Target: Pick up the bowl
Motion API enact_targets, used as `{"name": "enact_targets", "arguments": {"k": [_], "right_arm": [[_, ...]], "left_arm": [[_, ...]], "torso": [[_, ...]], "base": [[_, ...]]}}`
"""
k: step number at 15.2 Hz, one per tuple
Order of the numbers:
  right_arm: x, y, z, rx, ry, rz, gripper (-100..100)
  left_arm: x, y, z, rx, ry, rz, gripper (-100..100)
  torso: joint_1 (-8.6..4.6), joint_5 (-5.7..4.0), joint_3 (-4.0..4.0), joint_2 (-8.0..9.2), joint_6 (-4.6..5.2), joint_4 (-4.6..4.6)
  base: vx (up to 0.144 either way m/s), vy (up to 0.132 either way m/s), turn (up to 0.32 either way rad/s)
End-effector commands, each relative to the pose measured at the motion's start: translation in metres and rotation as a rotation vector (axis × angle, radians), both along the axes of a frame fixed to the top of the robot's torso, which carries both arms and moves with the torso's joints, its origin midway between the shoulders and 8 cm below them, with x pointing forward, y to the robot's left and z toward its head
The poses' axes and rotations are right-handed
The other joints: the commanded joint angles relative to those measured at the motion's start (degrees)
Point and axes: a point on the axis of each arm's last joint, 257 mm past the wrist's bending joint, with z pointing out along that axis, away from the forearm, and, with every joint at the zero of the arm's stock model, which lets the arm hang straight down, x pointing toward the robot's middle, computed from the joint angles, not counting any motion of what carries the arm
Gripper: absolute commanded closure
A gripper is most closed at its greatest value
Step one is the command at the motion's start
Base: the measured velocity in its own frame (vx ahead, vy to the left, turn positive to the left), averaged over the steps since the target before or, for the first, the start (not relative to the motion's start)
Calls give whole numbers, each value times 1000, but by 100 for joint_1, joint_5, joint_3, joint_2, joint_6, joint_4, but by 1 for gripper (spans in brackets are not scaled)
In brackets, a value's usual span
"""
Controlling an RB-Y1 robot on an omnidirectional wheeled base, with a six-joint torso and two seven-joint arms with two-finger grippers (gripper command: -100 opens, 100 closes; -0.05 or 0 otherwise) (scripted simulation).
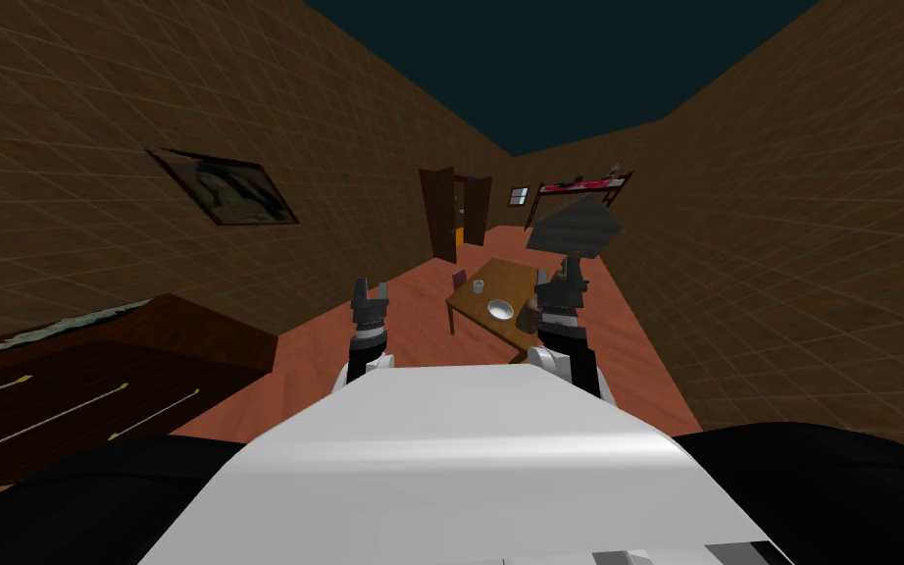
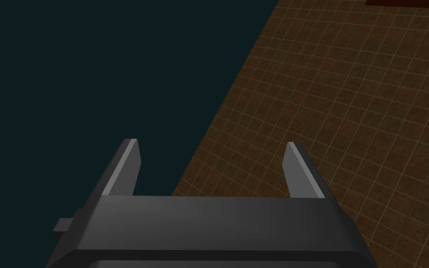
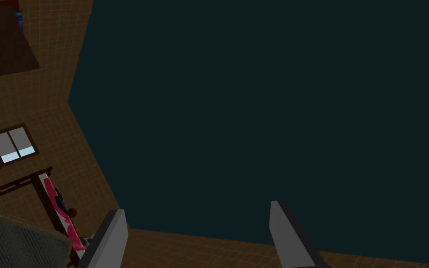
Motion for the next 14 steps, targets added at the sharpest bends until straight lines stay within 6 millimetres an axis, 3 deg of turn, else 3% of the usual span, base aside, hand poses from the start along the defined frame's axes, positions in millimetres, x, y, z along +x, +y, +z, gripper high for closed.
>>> {"name": "enact_targets", "arguments": {"k": [1, 5, 7, 10, 11, 12, 13, 14], "right_arm": [[5, 5, -5, -34, 20, 16, -100], [14, 13, -19, -92, 61, 41, -100], [25, 21, -40, -151, 118, 62, -100], [32, 26, -54, -203, 155, 80, -100], [38, 29, -70, -241, 192, 91, -100], [38, 30, -70, -245, 192, 93, -100], [44, 33, -87, -285, 230, 103, -100], [44, 33, -87, -291, 233, 105, -100]], "left_arm": [[0, 0, 0, 0, 0, 0, 0], [0, 0, 0, 0, 0, 0, 0], [0, 0, 0, 0, 0, 0, 0], [0, 0, 0, 0, 0, 0, 0], [0, 0, 0, 0, 0, 0, 0], [0, 0, 0, 0, 0, 0, 0], [0, 0, 0, 0, 0, 0, 0], [0, 0, 0, 0, 0, 0, 0]], "torso": [[0, 0, 0, 0, 0, 0], [-1, 0, -5, -9, -1, -2], [0, 0, -6, -11, -1, -3], [3, 0, -10, -17, -2, -4], [3, 1, -9, -16, -1, -4], [3, 0, -9, -16, -2, -4], [3, 0, -9, -15, -1, -4], [3, 0, -9, -15, -1, -4]], "base": [[6, 3, 23], [20, 4, 35], [30, 11, 61], [34, 14, 51], [30, 13, 65], [28, 12, 58], [31, 12, 68], [33, 10, 55]]}}
